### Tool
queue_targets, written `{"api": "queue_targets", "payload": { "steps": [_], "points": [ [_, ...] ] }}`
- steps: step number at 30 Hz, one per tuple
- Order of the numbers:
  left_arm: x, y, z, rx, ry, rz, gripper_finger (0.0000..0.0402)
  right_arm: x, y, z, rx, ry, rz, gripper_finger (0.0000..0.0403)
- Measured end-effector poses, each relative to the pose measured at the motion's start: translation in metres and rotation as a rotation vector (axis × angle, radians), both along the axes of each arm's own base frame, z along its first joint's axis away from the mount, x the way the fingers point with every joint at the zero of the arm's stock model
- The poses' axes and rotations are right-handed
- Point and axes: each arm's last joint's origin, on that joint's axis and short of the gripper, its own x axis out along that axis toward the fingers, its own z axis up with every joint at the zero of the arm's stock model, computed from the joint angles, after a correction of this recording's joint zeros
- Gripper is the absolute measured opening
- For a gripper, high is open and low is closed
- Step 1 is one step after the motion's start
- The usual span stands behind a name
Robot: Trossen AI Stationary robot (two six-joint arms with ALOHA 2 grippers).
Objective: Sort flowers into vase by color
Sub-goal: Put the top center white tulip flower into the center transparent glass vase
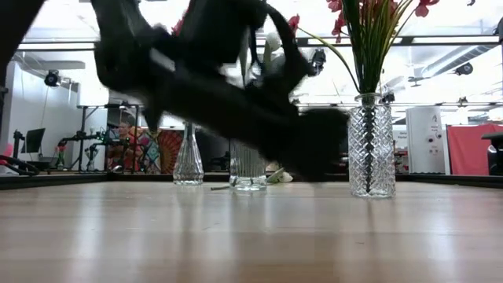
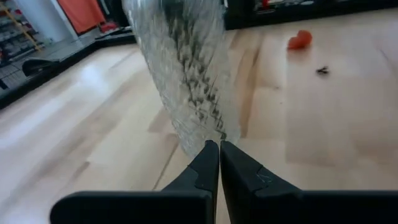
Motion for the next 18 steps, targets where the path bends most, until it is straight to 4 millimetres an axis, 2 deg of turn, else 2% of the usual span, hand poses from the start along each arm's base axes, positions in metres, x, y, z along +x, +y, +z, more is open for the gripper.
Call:
{"api": "queue_targets", "payload": {
  "steps": [4,8,10,15,18],
  "points": [
    [-0.012,-0.005,0.040,0.031,0.103,-0.022,0.0000,0.002,-0.002,0.001,-0.015,-0.048,-0.042,0.0178],
    [-0.033,0.002,0.071,0.091,0.301,-0.023,0.0000,0.009,-0.007,0.003,-0.020,-0.076,-0.095,0.0178],
    [-0.043,0.005,0.093,0.102,0.333,-0.039,0.0000,0.012,-0.010,0.003,-0.015,-0.054,-0.095,0.0178],
    [-0.076,-0.001,0.150,-0.024,0.357,-0.296,0.0000,0.014,-0.011,0.008,0.002,-0.040,-0.089,0.0178],
    [-0.107,0.003,0.175,-0.127,0.435,-0.305,0.0000,0.015,-0.009,0.013,0.015,-0.038,-0.080,0.0178]
  ]
}}
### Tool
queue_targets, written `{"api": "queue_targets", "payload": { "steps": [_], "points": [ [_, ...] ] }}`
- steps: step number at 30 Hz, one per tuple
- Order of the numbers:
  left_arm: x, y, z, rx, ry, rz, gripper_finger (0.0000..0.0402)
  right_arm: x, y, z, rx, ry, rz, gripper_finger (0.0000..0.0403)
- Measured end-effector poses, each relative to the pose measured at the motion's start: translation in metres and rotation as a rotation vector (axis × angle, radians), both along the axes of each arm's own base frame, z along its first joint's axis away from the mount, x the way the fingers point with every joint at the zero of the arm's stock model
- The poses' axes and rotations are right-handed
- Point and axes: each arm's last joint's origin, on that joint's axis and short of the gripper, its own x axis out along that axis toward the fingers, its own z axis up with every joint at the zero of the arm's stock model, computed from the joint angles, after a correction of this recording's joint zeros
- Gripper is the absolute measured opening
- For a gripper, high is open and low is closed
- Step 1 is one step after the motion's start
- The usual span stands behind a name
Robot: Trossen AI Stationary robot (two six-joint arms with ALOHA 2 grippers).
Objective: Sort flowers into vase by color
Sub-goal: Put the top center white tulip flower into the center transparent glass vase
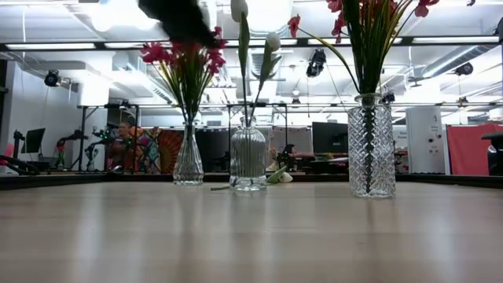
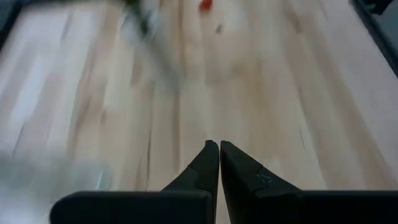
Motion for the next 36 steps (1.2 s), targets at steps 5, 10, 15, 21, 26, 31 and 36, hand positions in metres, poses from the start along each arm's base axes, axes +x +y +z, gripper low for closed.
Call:
{"api": "queue_targets", "payload": {
  "steps": [5,10,15,21,26,31,36],
  "points": [
    [-0.048,0.017,0.014,-0.032,0.171,0.217,0.0000,0.001,0.001,0.001,0.010,0.005,0.006,0.0178],
    [-0.065,0.030,-0.017,0.163,0.158,0.351,0.0000,0.002,0.004,-0.003,-0.002,0.011,0.006,0.0178],
    [-0.063,0.035,-0.068,0.149,-0.020,0.348,0.0000,0.003,0.006,-0.004,0.003,0.007,0.005,0.0178],
    [-0.059,0.052,-0.111,0.157,-0.281,0.336,0.0000,0.003,0.005,-0.003,0.007,-0.012,-0.009,0.0178],
    [-0.058,0.072,-0.143,0.135,-0.300,0.437,0.0000,0.003,0.005,-0.003,0.005,-0.016,-0.013,0.0178],
    [-0.046,0.085,-0.166,0.151,-0.278,0.519,0.0000,0.004,0.004,-0.002,-0.005,-0.034,-0.029,0.0178],
    [-0.042,0.086,-0.182,0.160,-0.245,0.542,0.0000,0.004,0.004,-0.002,-0.006,-0.036,-0.031,0.0178]
  ]
}}
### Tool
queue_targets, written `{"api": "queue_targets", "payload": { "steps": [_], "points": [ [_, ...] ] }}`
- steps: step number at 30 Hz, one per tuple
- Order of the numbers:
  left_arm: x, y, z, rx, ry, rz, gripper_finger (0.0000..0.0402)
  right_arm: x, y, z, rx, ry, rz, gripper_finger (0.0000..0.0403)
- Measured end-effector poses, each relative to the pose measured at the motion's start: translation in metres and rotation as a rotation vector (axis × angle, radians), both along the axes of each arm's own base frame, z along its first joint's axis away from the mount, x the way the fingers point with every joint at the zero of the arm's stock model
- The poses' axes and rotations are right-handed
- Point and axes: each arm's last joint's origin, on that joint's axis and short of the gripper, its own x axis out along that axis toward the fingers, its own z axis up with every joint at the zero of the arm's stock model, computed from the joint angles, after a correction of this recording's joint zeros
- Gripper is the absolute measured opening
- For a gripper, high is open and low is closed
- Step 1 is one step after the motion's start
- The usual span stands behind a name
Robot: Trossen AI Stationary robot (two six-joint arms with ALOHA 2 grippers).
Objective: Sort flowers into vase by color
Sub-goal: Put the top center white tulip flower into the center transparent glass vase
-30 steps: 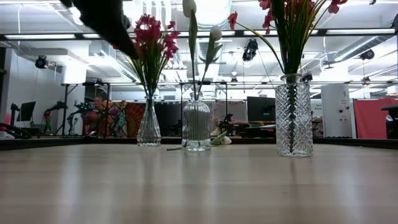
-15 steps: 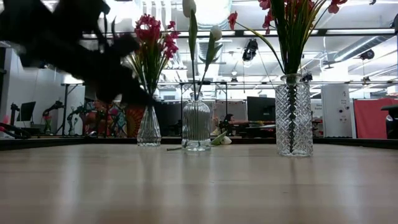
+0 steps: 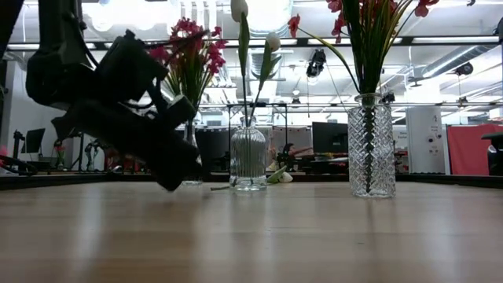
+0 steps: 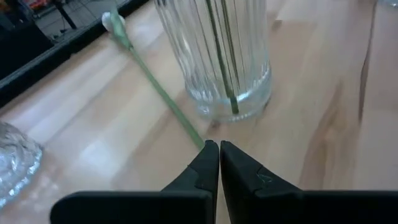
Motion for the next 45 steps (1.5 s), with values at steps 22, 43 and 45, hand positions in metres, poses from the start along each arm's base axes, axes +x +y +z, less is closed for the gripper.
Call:
{"api": "queue_targets", "payload": {
  "steps": [22,43,45],
  "points": [
    [0.012,0.017,-0.004,-0.086,-0.019,-0.029,0.0173,0.000,0.000,0.000,0.004,-0.004,-0.003,0.0178],
    [0.013,0.022,-0.014,-0.087,-0.014,0.071,0.0019,0.000,0.000,0.000,-0.003,-0.019,-0.016,0.0178],
    [0.012,0.023,-0.014,-0.090,-0.016,0.076,0.0005,0.000,0.000,0.000,-0.003,-0.019,-0.016,0.0178]
  ]
}}
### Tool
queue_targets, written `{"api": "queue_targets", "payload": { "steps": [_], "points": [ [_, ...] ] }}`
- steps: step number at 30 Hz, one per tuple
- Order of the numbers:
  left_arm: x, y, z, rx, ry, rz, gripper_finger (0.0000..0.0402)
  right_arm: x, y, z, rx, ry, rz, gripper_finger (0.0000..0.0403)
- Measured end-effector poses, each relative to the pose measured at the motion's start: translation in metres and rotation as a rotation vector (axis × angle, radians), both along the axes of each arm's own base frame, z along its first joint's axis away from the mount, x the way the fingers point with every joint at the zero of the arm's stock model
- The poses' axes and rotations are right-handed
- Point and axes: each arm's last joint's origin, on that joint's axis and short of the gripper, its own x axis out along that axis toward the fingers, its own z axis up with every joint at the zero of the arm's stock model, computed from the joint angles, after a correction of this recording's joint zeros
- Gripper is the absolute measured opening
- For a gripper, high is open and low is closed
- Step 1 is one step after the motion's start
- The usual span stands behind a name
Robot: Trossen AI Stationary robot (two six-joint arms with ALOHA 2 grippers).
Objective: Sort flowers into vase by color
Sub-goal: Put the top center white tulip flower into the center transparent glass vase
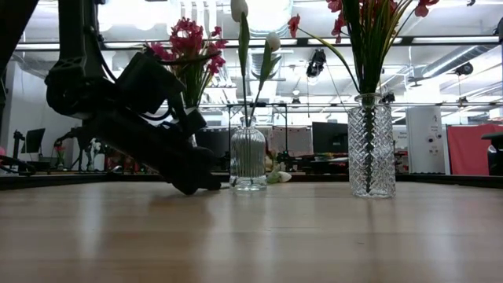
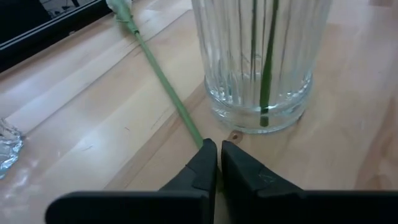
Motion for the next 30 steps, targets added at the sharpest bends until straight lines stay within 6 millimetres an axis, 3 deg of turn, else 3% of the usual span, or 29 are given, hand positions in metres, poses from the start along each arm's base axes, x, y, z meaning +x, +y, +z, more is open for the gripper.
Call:
{"api": "queue_targets", "payload": {
  "steps": [13,26,30],
  "points": [
    [-0.021,0.001,0.010,-0.033,-0.030,0.054,0.0000,0.000,0.000,0.000,-0.013,0.011,0.007,0.0178],
    [-0.039,-0.021,0.022,-0.108,0.068,-0.028,0.0000,0.000,0.000,0.000,-0.065,0.030,0.019,0.0178],
    [-0.036,-0.023,0.027,-0.089,0.008,-0.041,0.0000,0.000,0.000,0.000,-0.074,0.032,0.021,0.0178]
  ]
}}
